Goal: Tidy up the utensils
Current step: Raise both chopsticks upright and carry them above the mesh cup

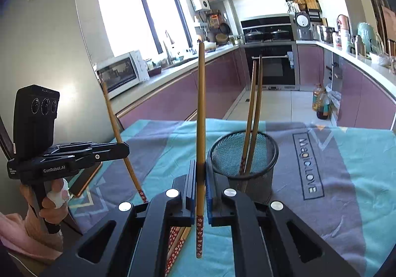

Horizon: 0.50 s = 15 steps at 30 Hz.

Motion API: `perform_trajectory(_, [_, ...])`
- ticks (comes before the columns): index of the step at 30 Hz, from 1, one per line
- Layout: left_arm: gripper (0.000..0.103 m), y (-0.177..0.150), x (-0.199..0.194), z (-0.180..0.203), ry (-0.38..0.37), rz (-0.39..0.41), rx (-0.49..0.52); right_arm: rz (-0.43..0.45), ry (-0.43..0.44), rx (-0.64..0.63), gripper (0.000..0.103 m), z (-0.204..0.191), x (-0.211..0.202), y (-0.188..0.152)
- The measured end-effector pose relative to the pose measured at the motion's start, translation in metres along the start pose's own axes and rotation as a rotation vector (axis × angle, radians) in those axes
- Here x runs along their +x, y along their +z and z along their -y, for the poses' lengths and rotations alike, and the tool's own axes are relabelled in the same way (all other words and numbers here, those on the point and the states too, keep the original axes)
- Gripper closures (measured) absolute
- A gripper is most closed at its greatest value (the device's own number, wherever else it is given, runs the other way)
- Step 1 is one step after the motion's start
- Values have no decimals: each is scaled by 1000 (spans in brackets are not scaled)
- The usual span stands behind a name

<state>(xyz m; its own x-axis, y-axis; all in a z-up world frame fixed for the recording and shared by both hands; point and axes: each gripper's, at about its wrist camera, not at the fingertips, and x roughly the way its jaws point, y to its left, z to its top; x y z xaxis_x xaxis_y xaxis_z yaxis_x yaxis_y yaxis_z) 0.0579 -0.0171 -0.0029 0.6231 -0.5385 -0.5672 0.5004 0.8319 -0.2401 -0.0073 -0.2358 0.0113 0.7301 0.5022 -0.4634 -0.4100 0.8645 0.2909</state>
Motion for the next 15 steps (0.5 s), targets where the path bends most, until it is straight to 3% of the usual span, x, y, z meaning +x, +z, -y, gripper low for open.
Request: perform_trajectory(15, [96,74,-17,38,-77,172,44,181,-57,3,97,21,-19,62])
